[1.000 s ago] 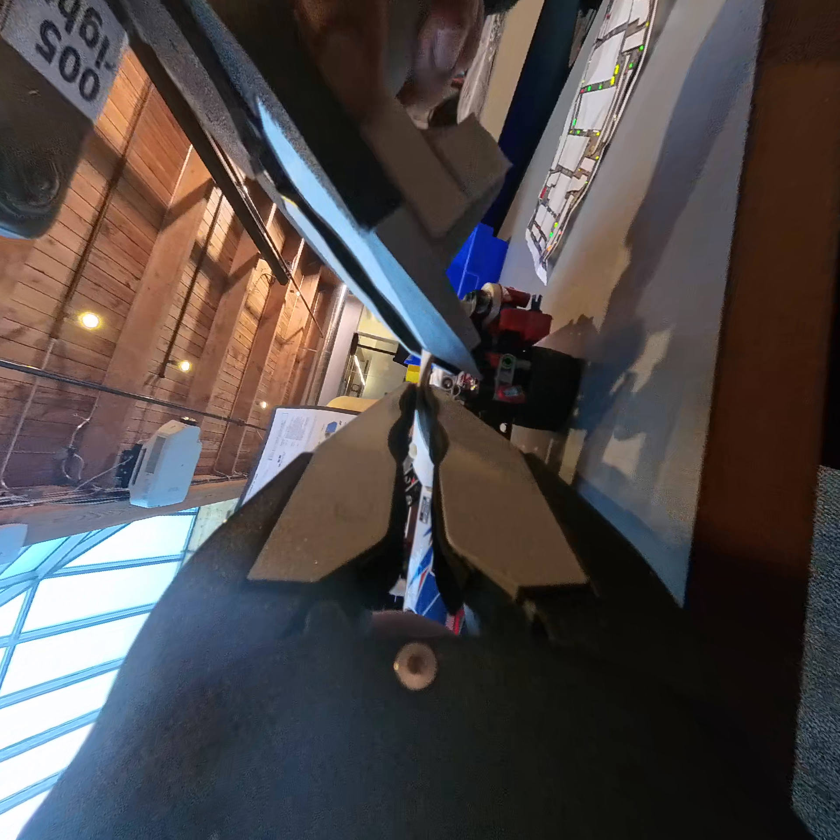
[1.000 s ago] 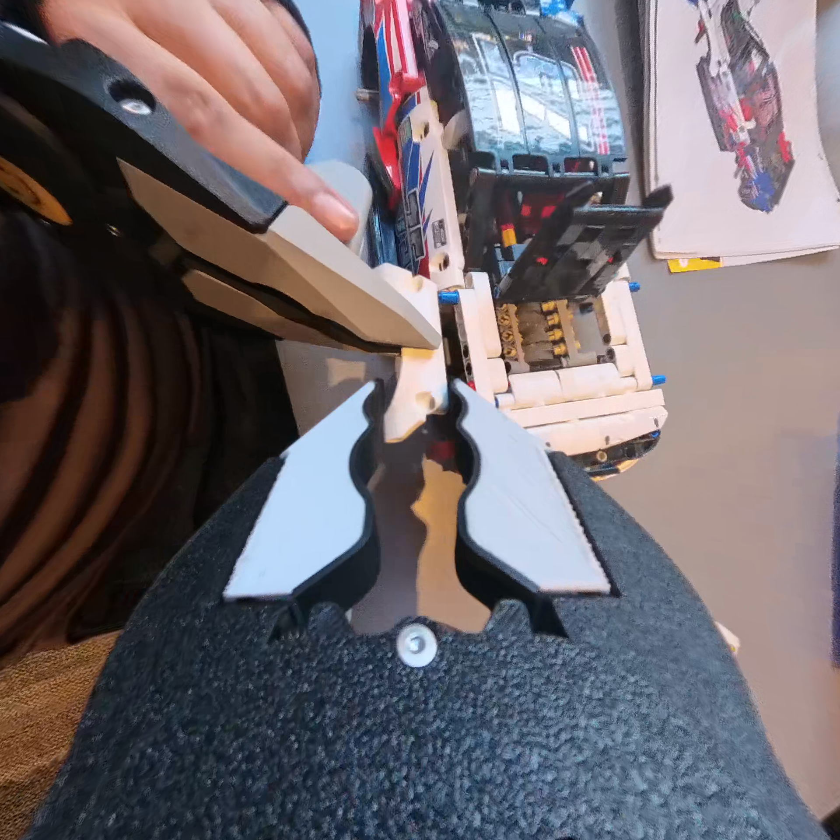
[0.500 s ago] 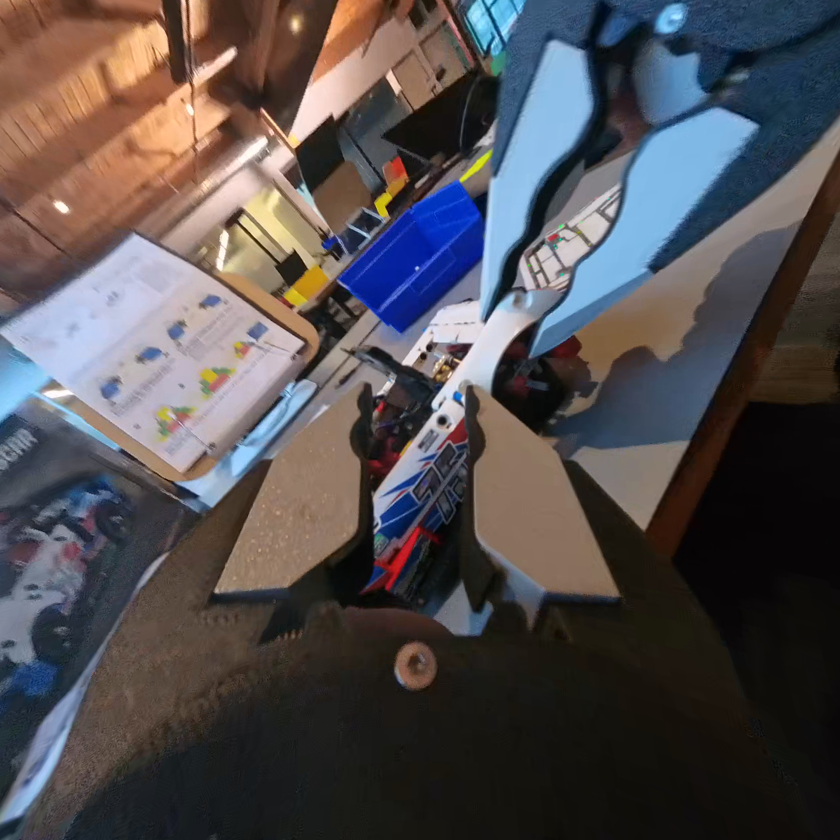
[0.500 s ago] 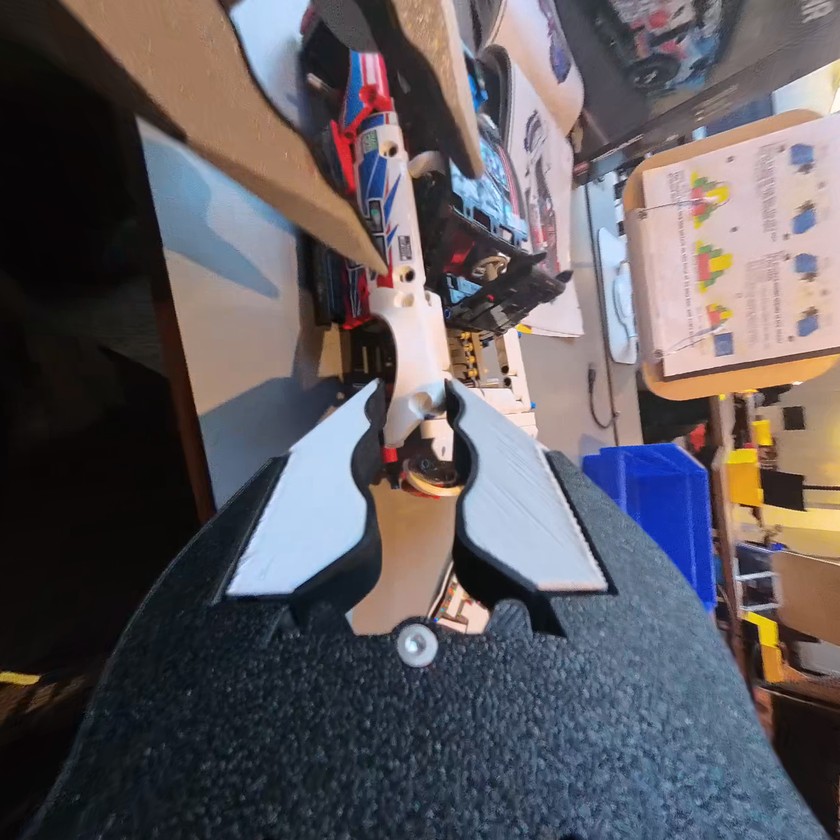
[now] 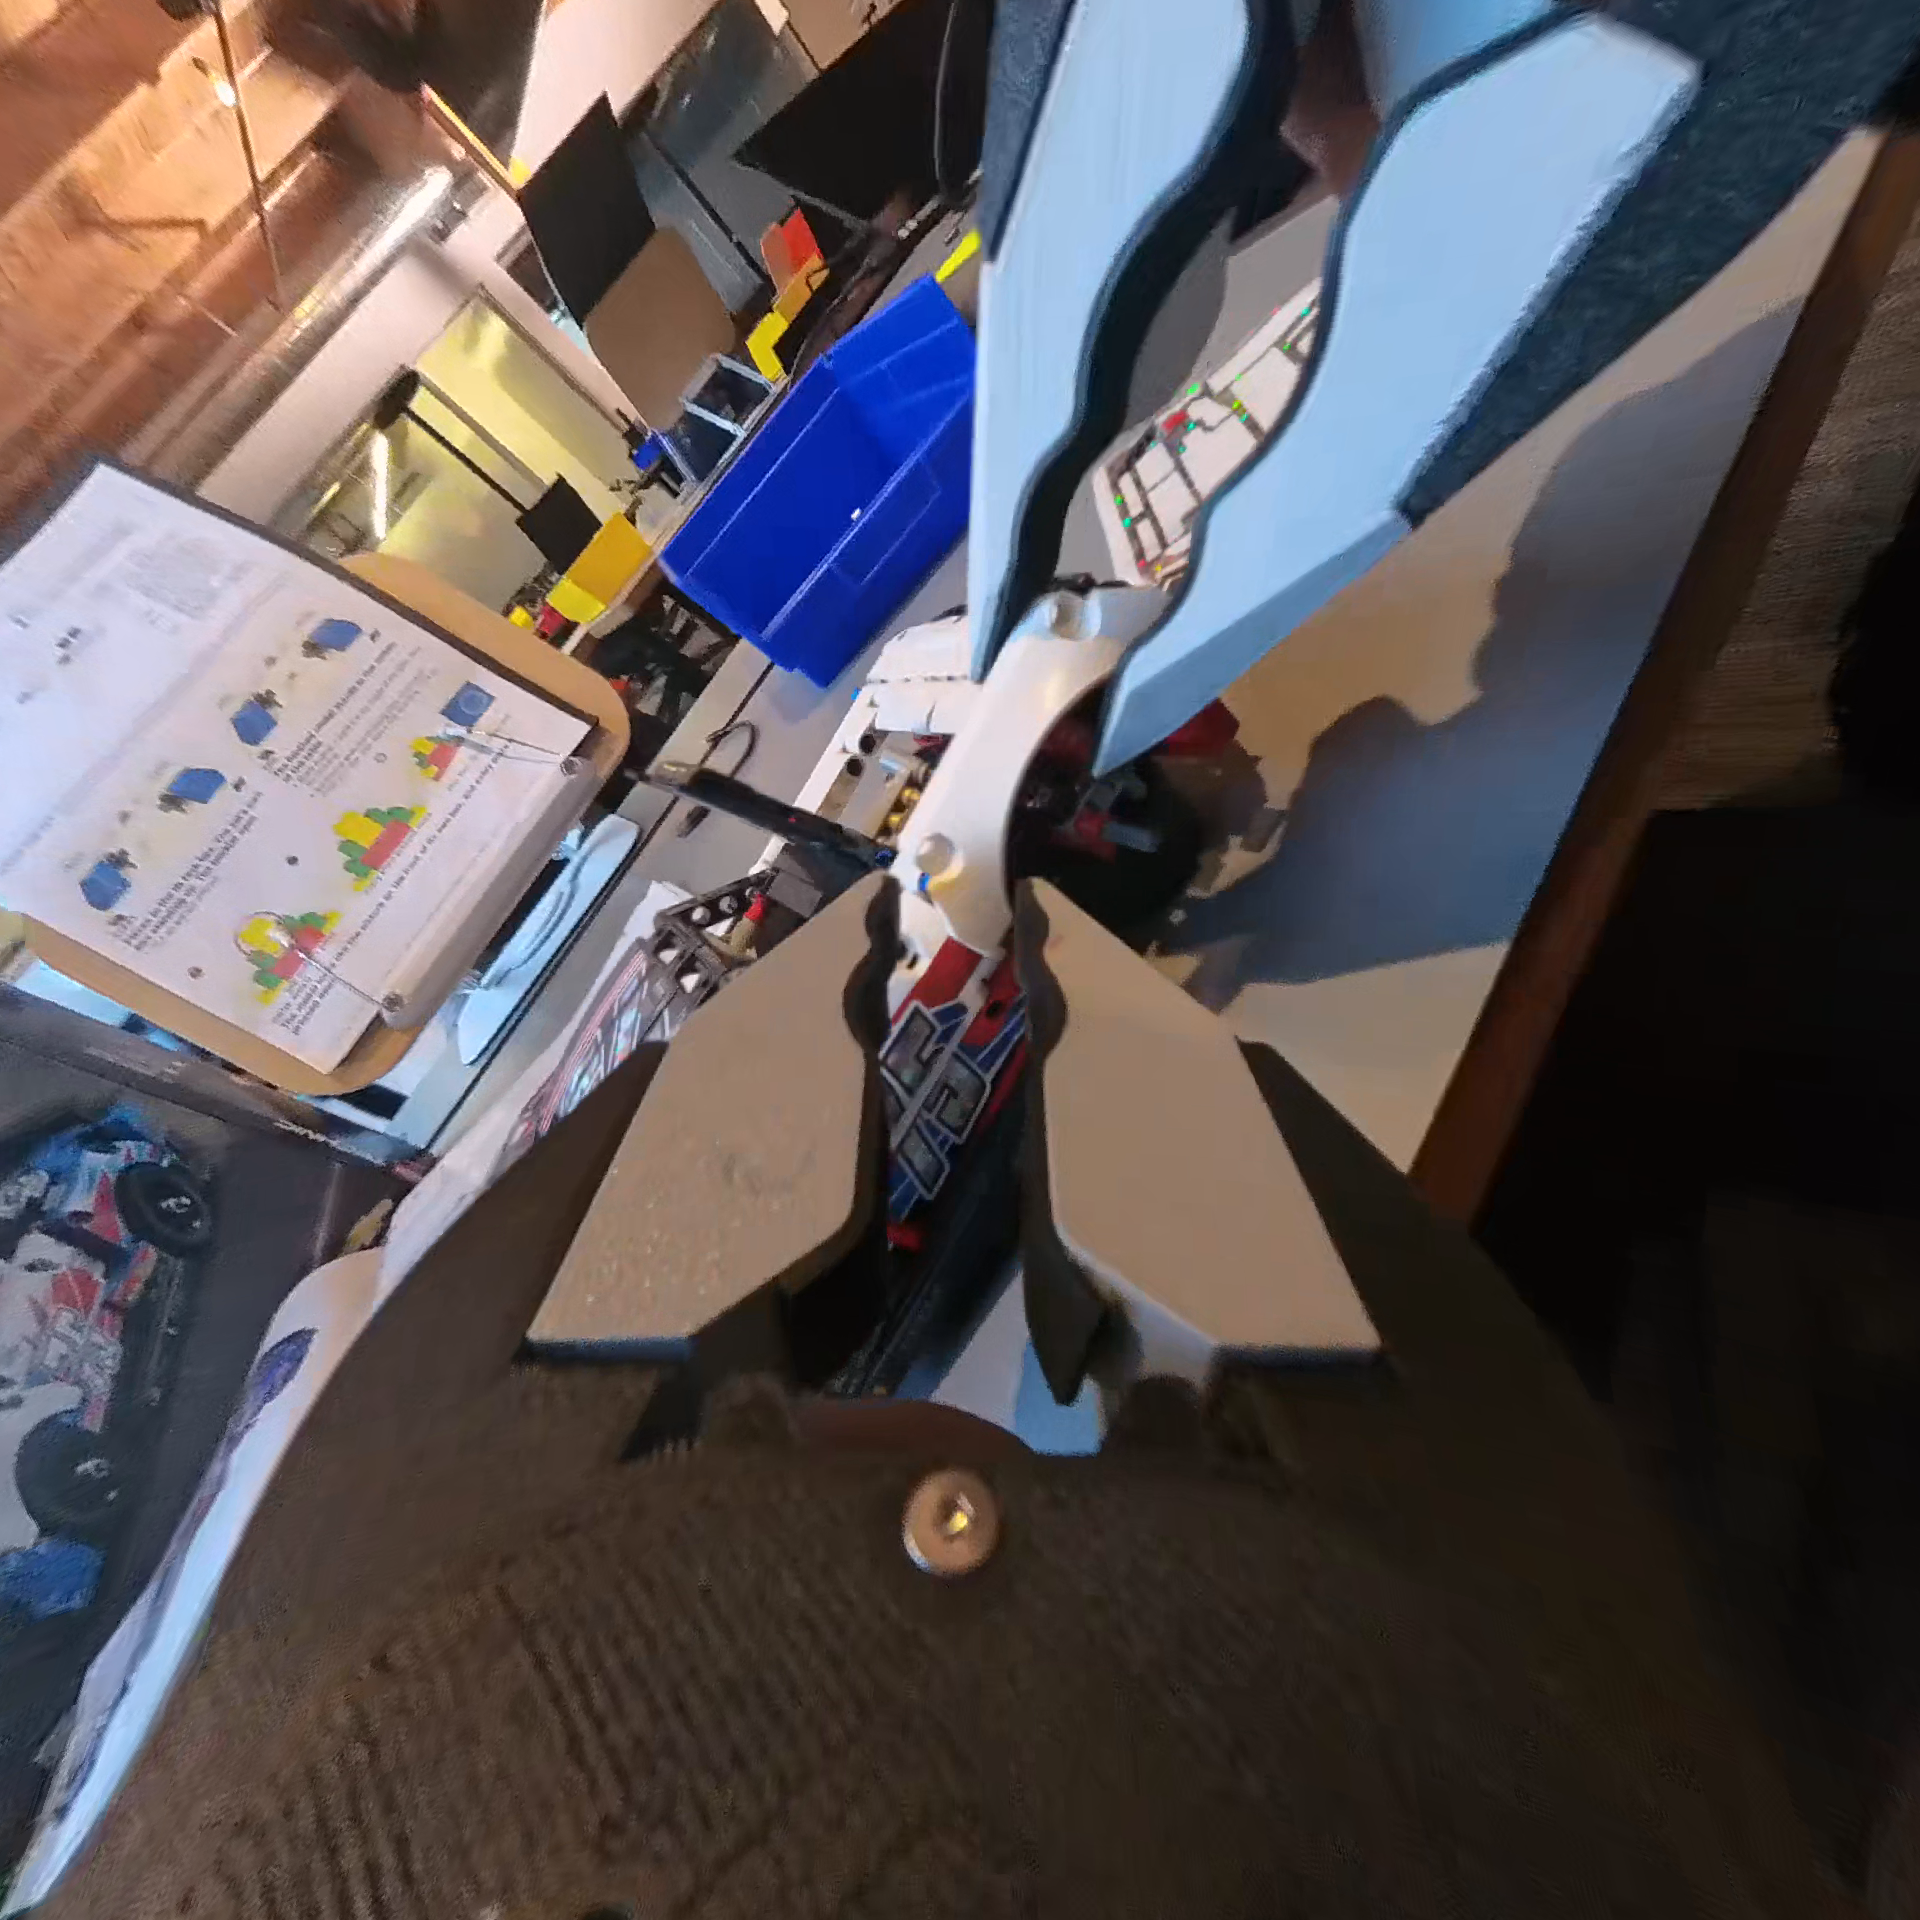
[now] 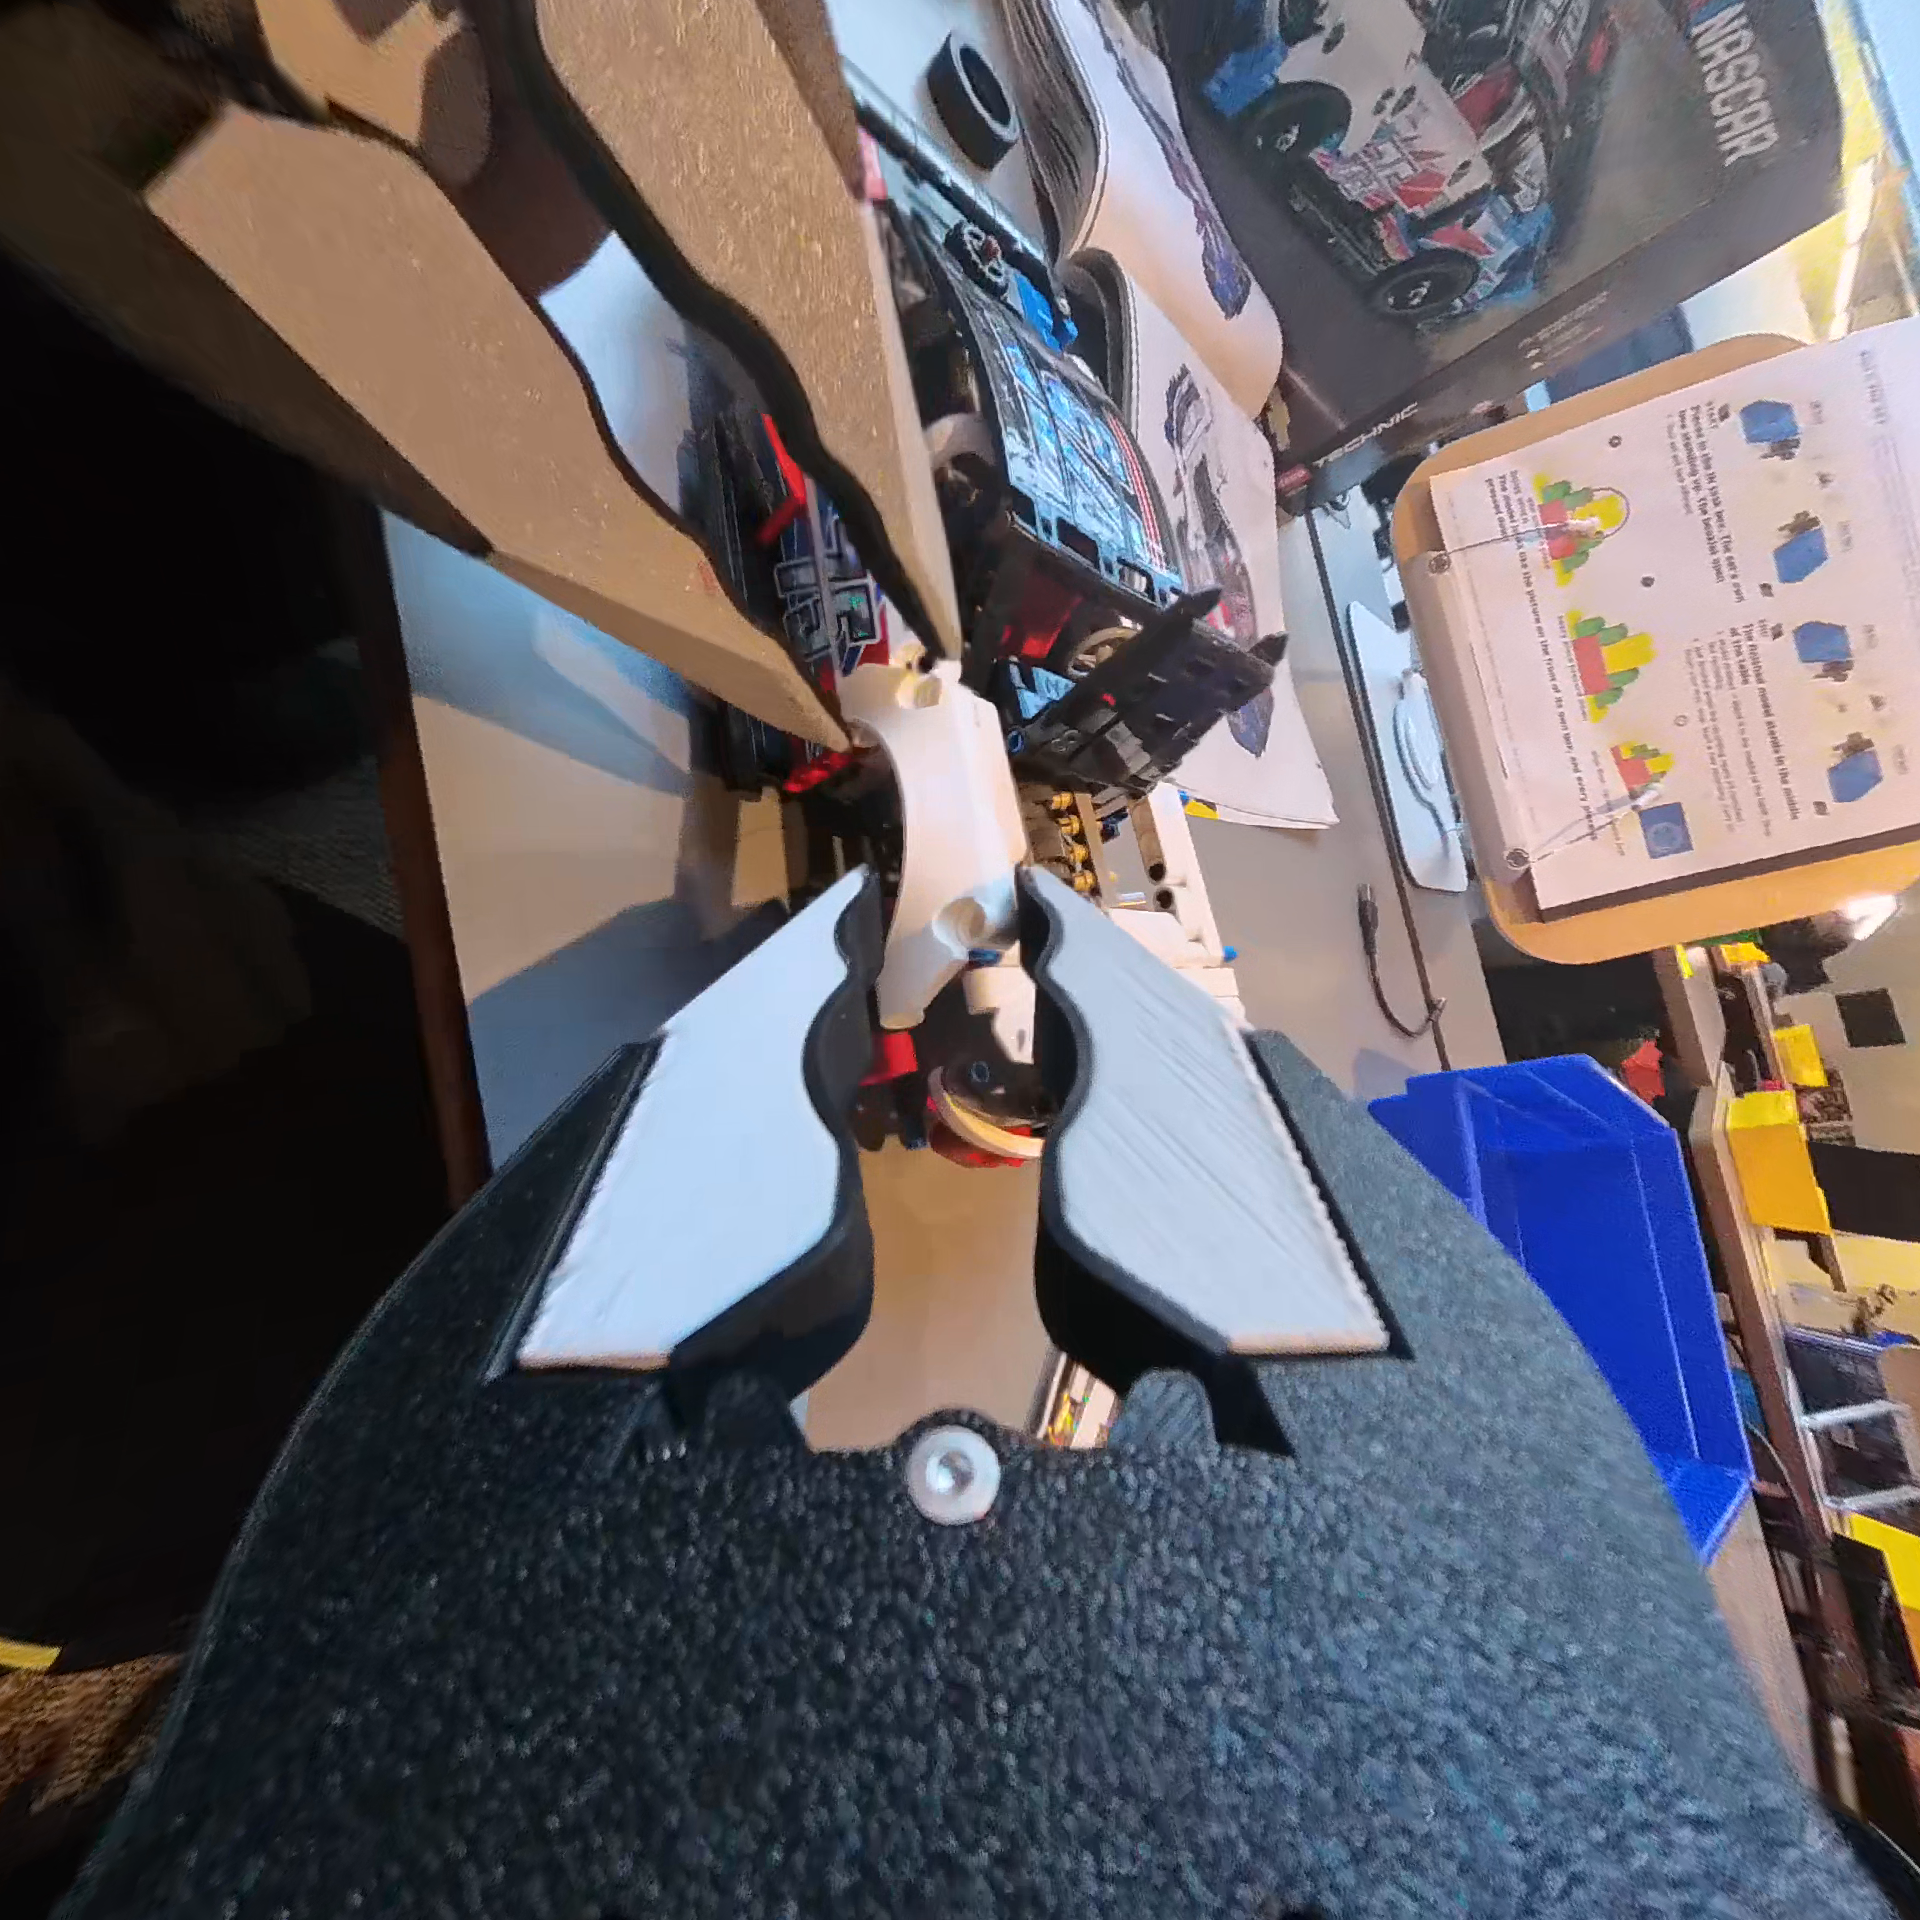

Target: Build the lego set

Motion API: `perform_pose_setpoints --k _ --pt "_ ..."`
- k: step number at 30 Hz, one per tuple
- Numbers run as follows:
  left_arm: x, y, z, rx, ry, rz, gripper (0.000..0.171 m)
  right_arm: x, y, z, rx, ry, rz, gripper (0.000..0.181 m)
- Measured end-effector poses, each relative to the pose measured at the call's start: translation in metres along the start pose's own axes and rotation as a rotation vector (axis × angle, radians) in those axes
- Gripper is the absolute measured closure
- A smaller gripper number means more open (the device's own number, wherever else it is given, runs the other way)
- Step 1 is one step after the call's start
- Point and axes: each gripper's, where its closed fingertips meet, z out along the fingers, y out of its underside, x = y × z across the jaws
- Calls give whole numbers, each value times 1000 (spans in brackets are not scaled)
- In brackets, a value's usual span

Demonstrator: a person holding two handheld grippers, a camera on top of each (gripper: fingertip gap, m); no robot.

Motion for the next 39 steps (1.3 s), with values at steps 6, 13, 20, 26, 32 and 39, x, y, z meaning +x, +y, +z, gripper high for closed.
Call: perform_pose_setpoints --k 6,13,20,26,32,39 --pt "-2 2 2 -14 -19 15 158 2 -7 -4 64 -20 20 156" --pt "-3 11 5 -75 -54 57 161 -4 3 6 5 -34 -49 156" --pt "-3 14 7 -96 -45 58 162 -5 -7 7 6 -59 -85 155" --pt "-2 12 8 -97 -36 35 162 -5 -13 11 -18 -56 -93 161" --pt "2 13 6 -99 -9 24 161 -5 -12 13 -52 -59 -138 164" --pt "-4 8 -7 -39 132 -65 136 -5 -5 16 -200 -21 -290 164"
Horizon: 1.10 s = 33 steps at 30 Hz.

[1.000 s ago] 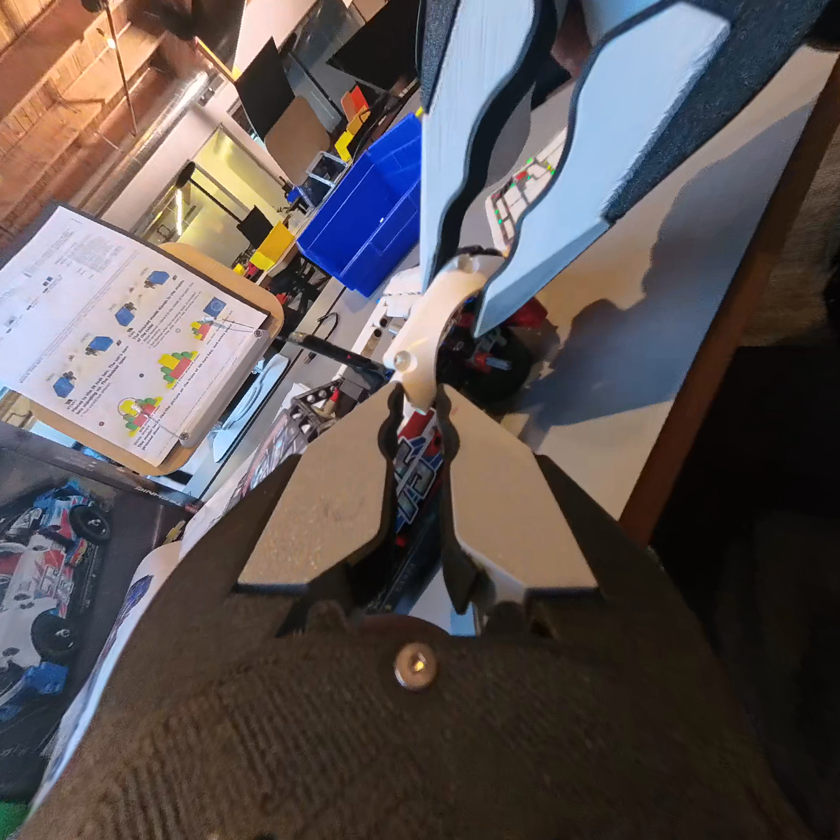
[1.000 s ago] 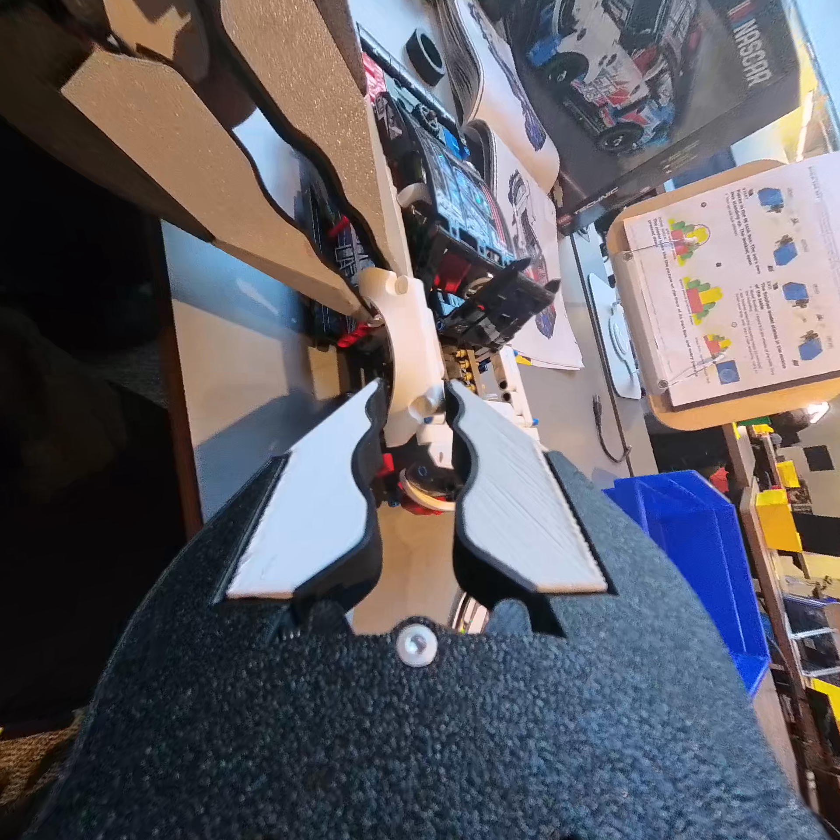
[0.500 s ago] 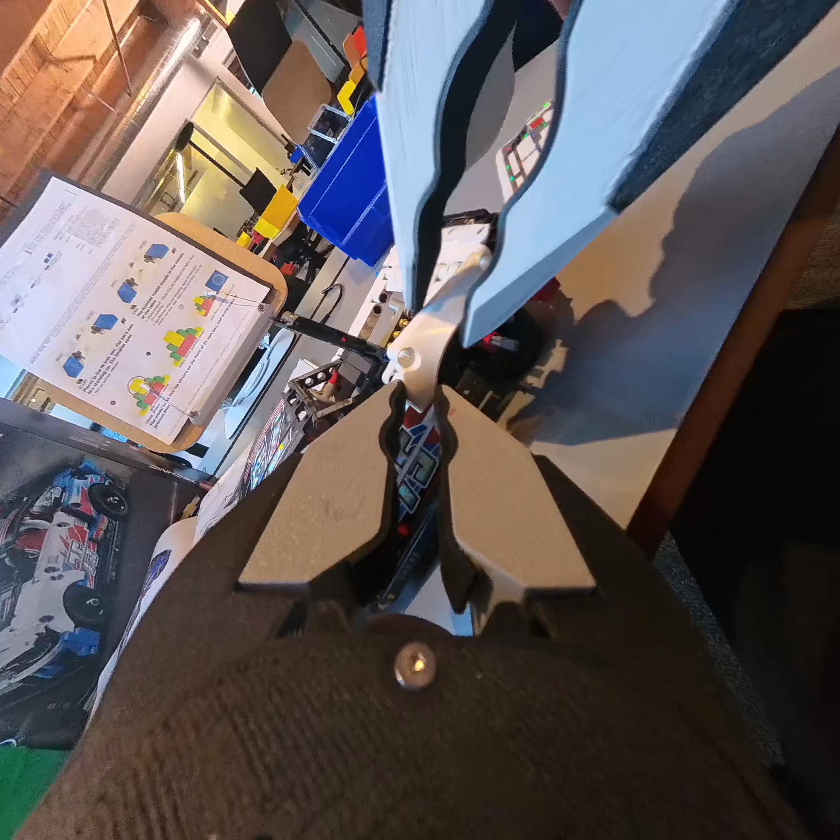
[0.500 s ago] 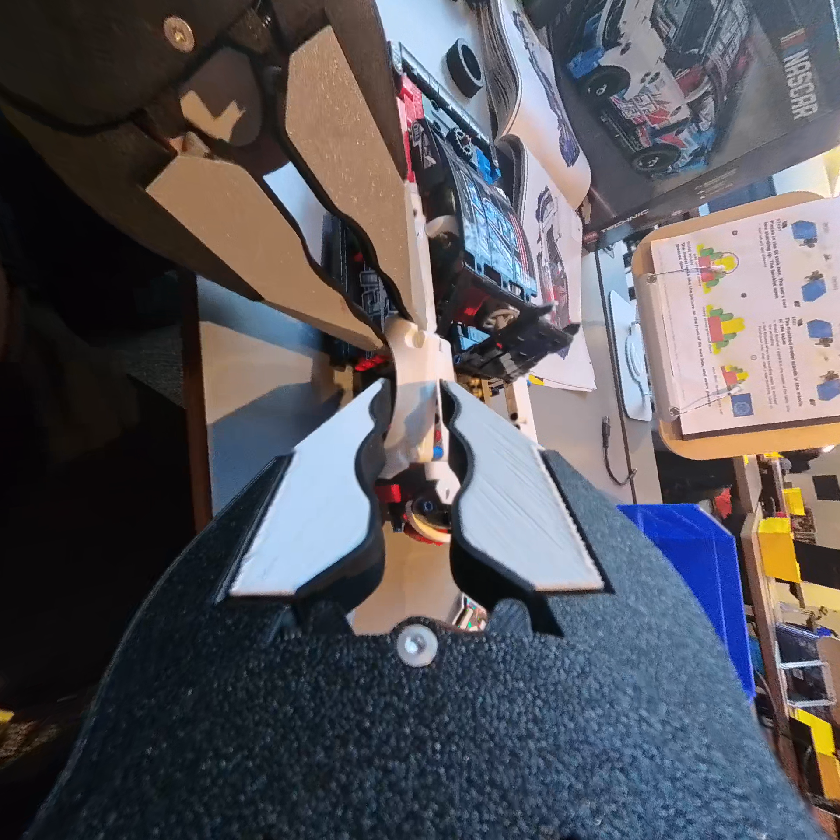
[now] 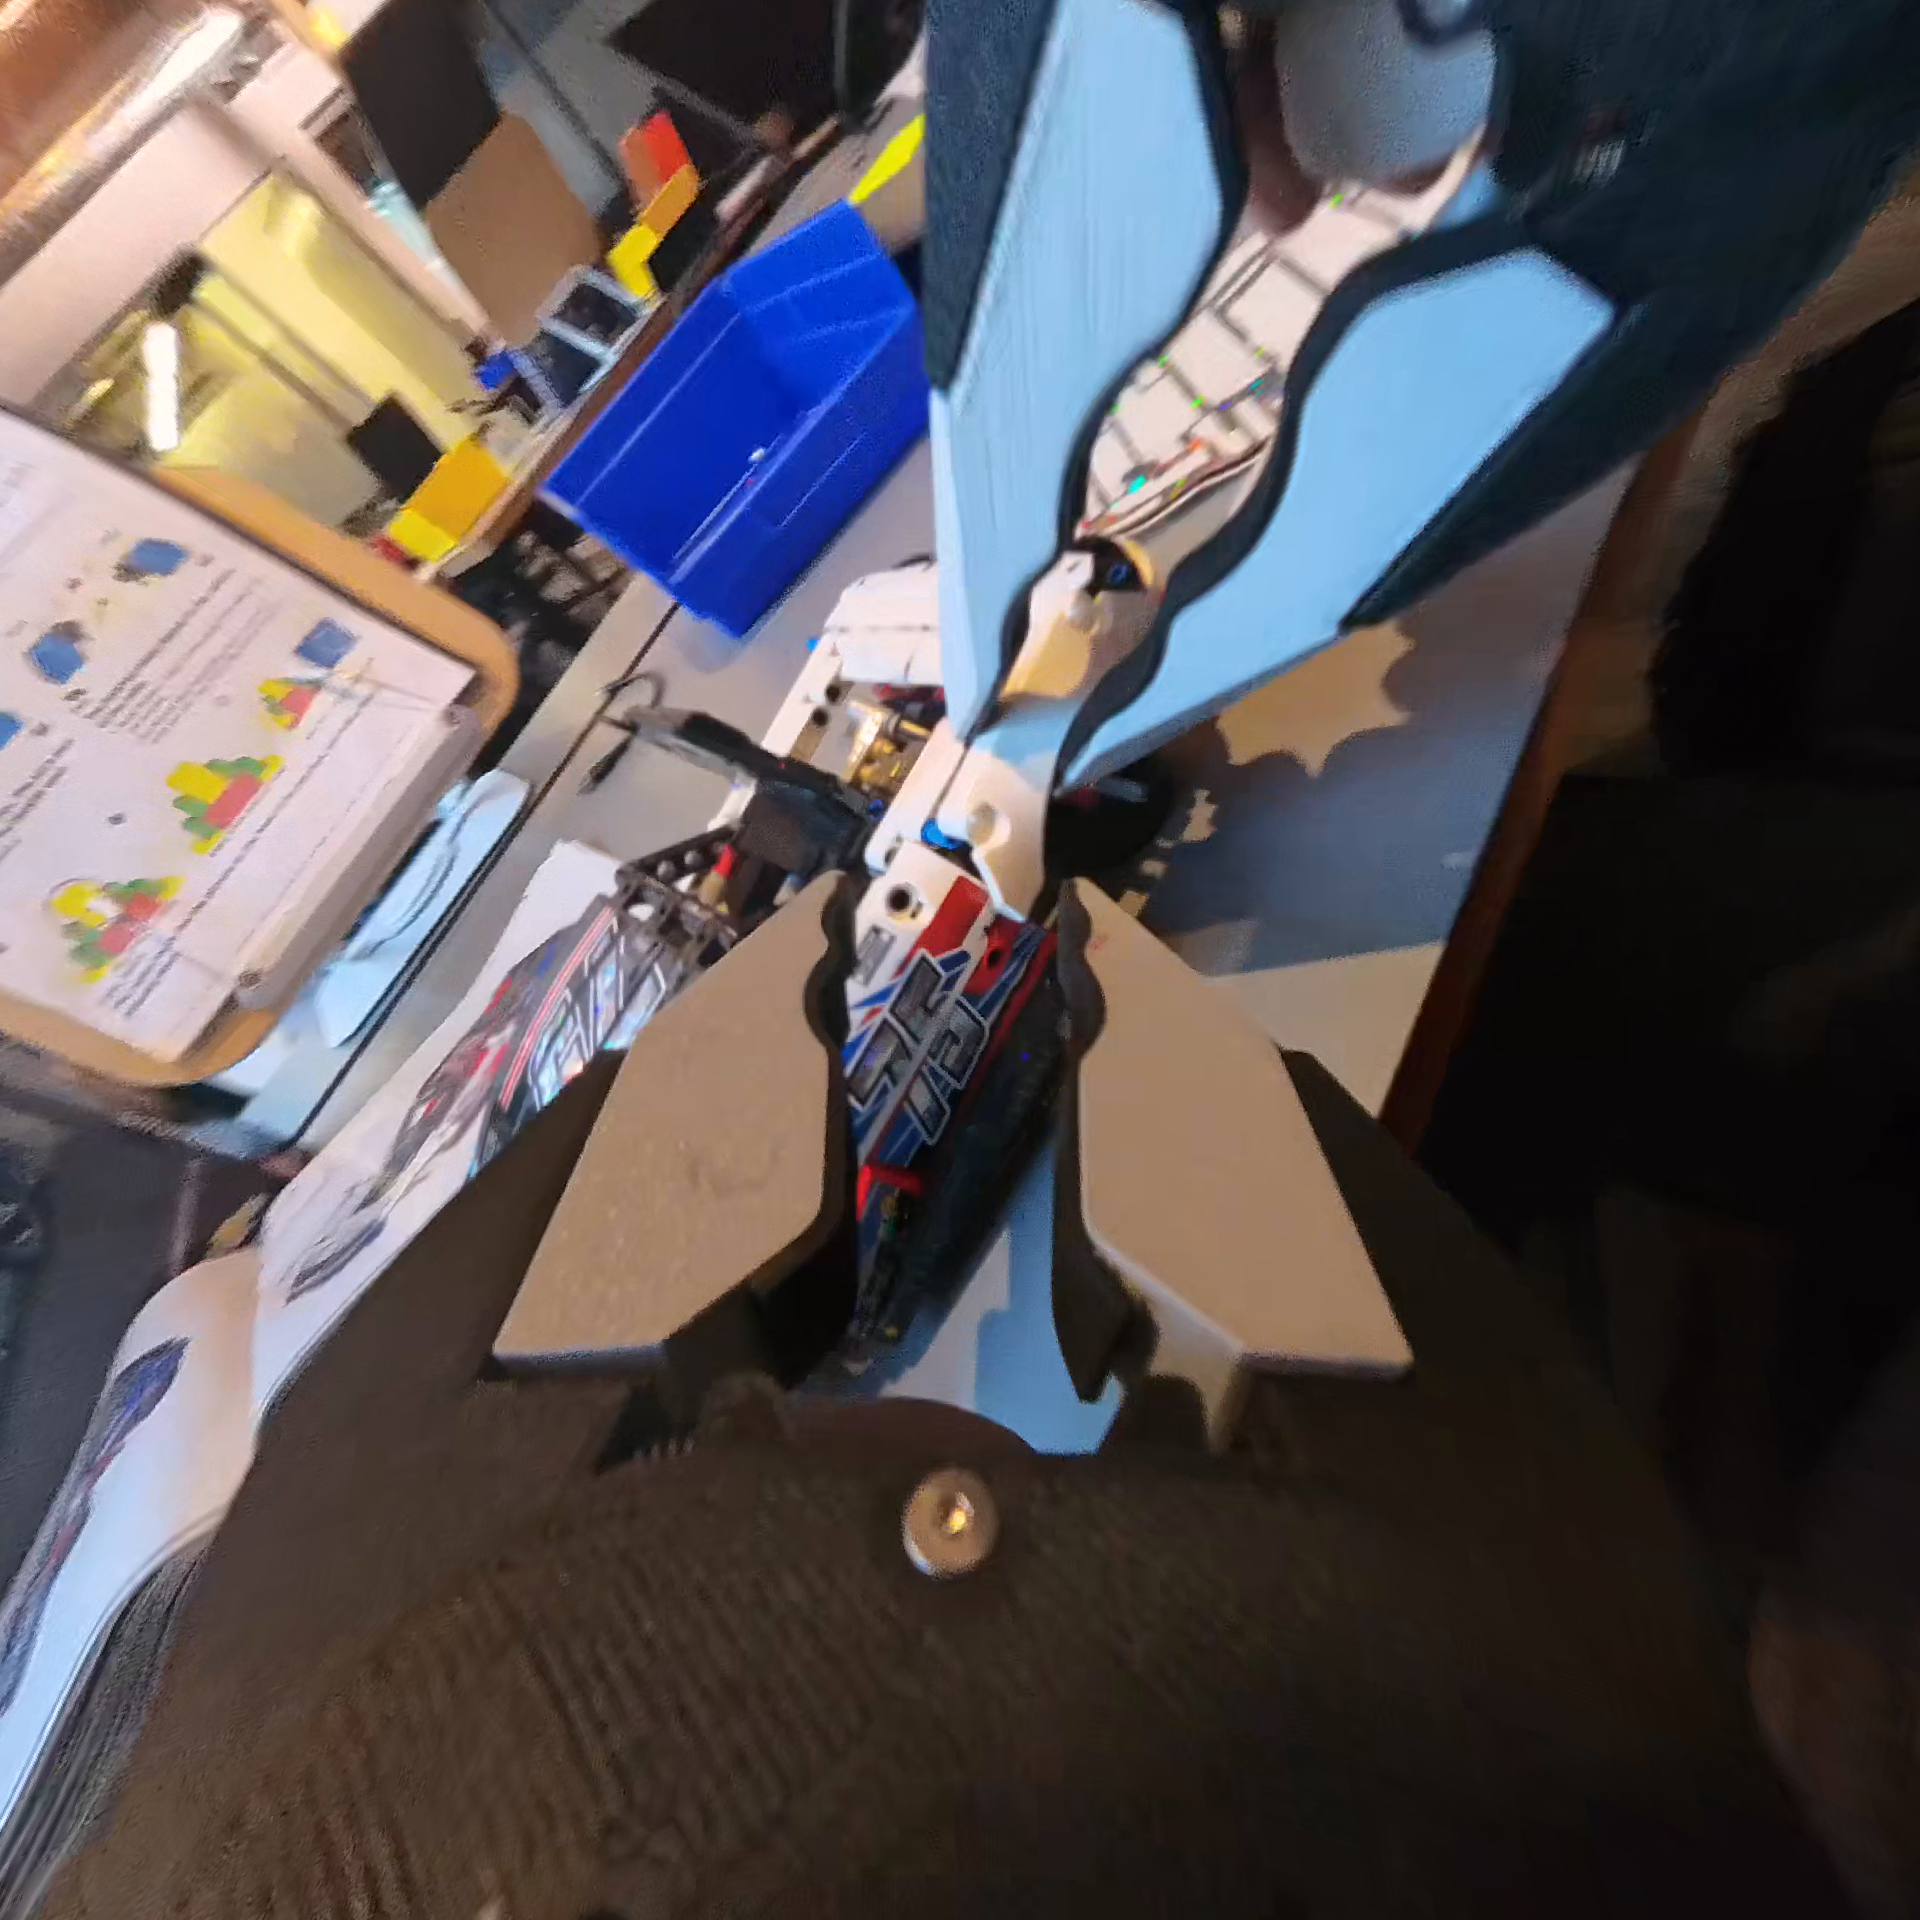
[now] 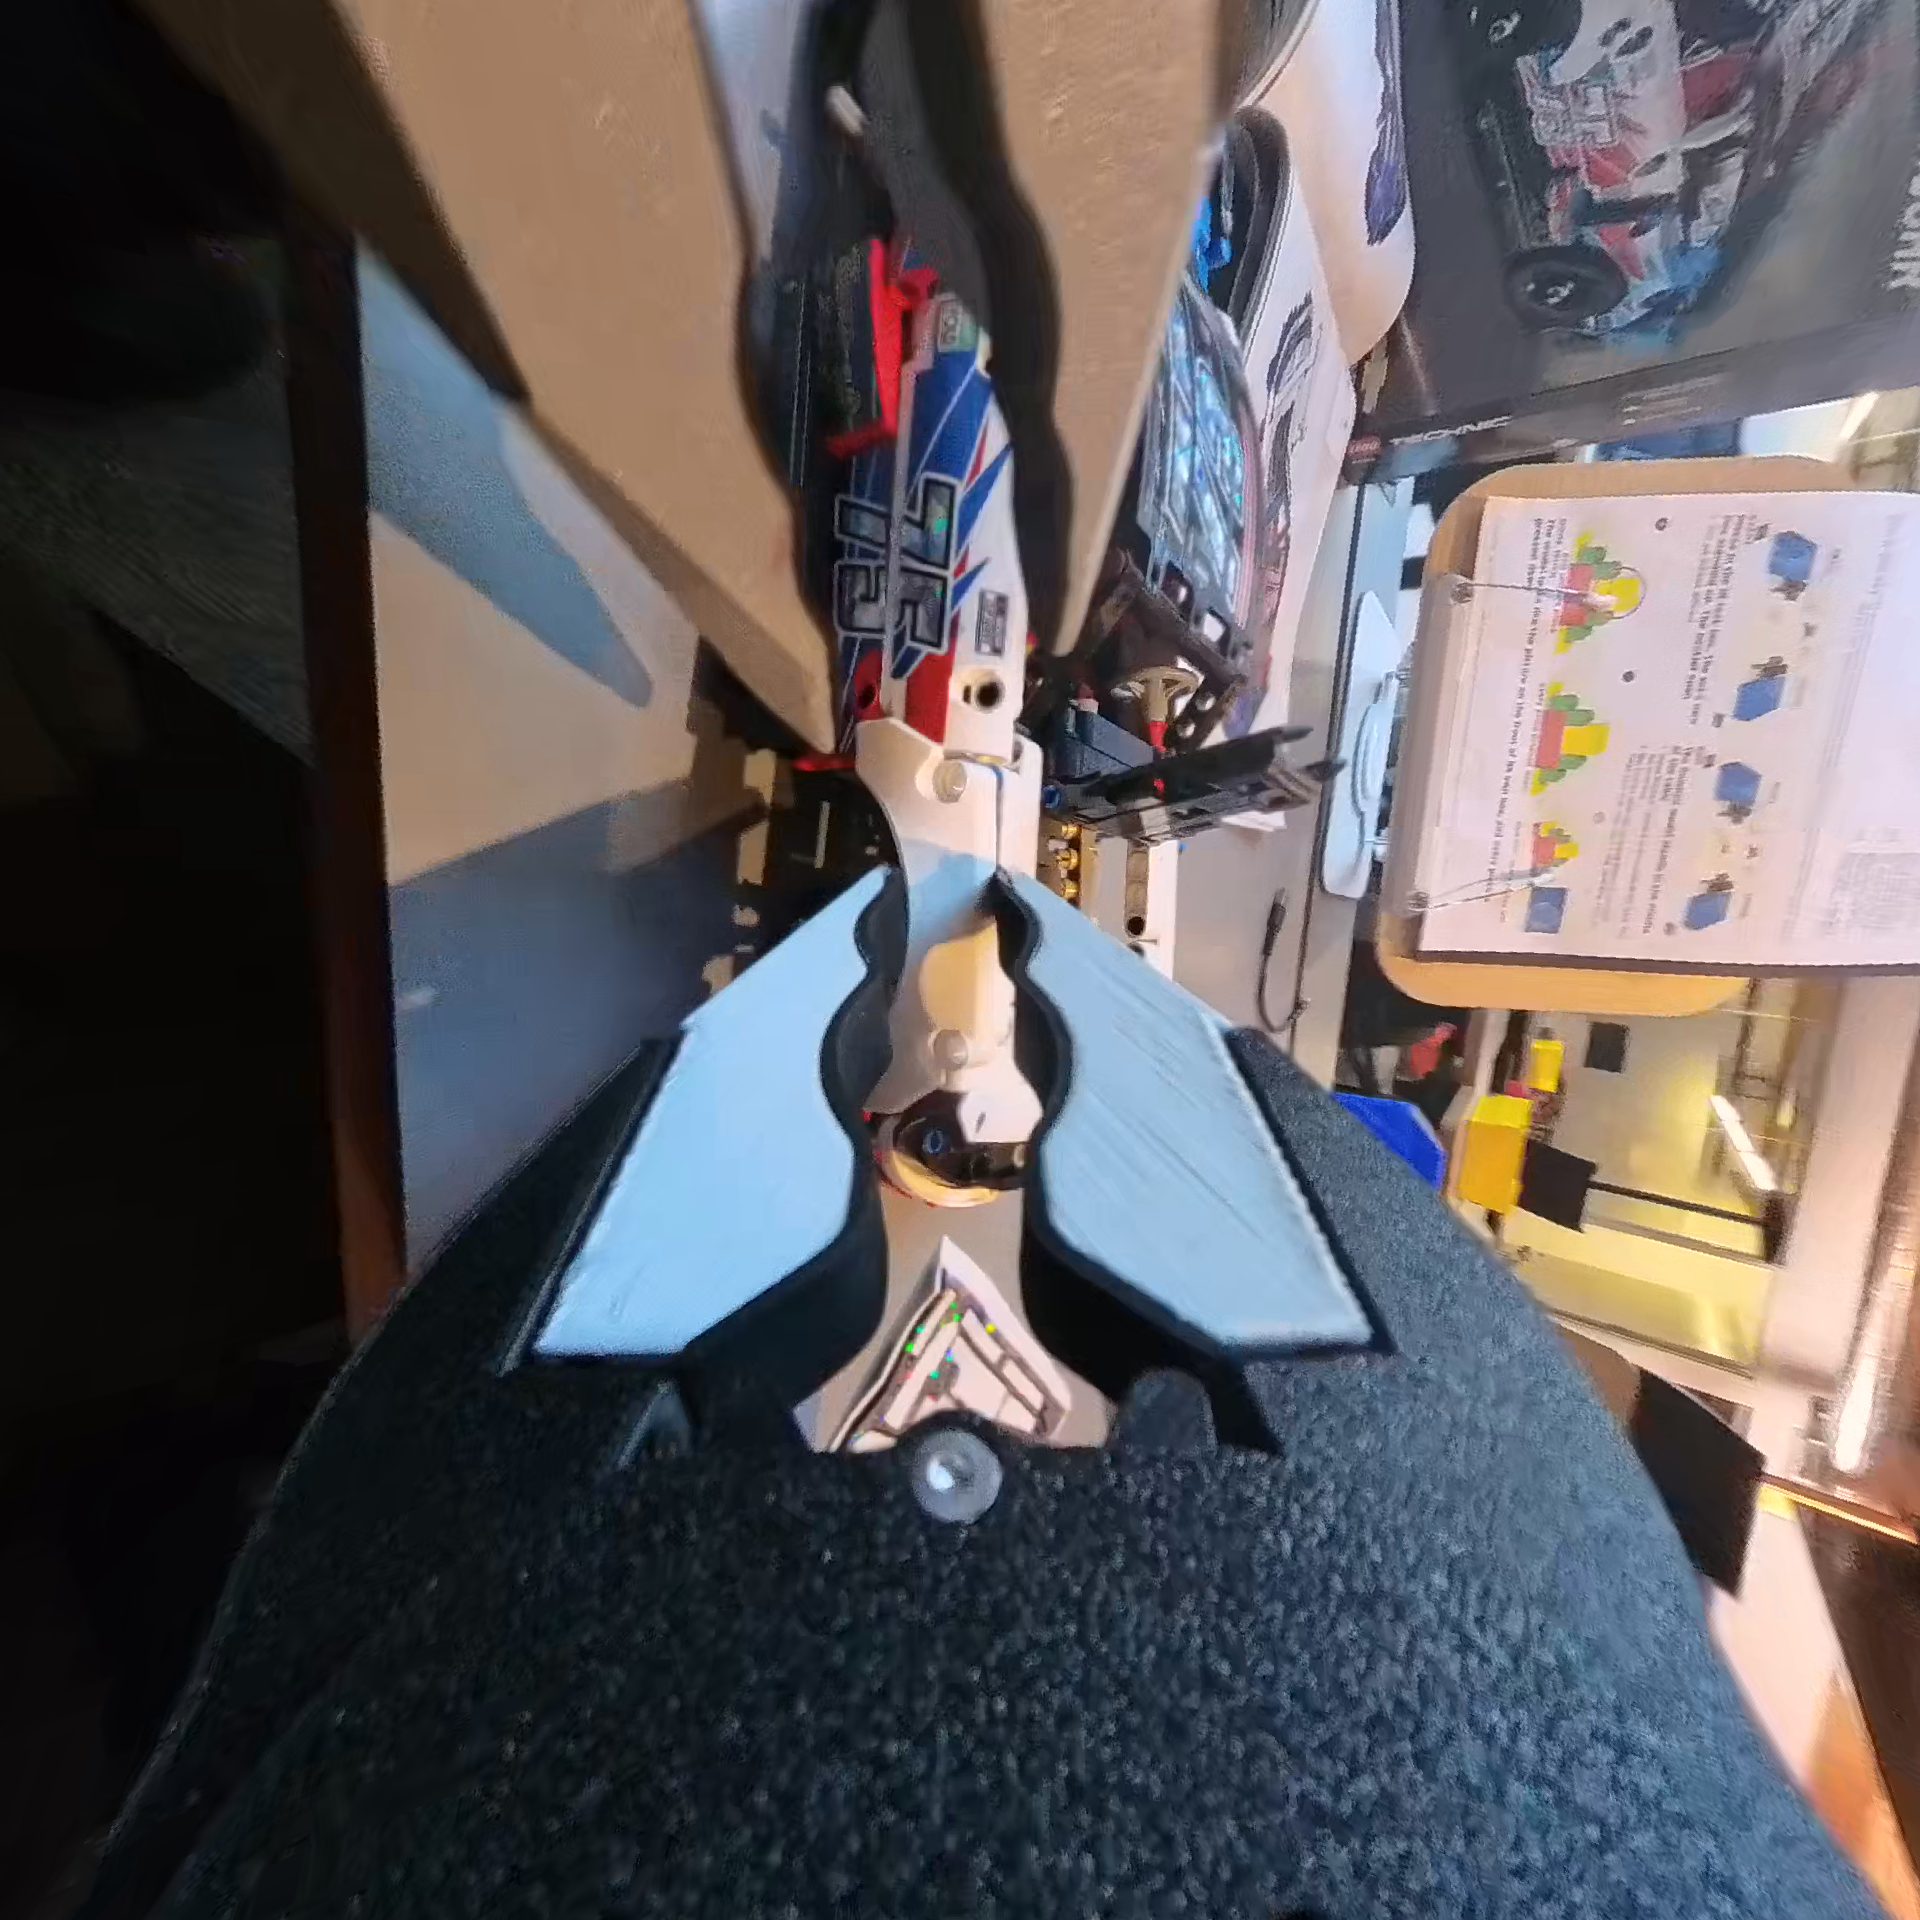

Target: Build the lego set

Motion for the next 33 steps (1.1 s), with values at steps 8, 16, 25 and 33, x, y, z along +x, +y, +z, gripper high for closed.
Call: perform_pose_setpoints --k 8,16,25,33 --pt "5 -6 -1 46 418 -6 136 0 0 1 -41 4 -34 164" --pt "-10 -3 11 26 444 -44 134 1 3 1 -87 -28 -69 164" --pt "-10 -4 11 59 406 -35 132 1 1 3 -88 -51 -52 164" --pt "-8 1 -7 138 286 -85 134 1 0 1 -79 -20 1 165"
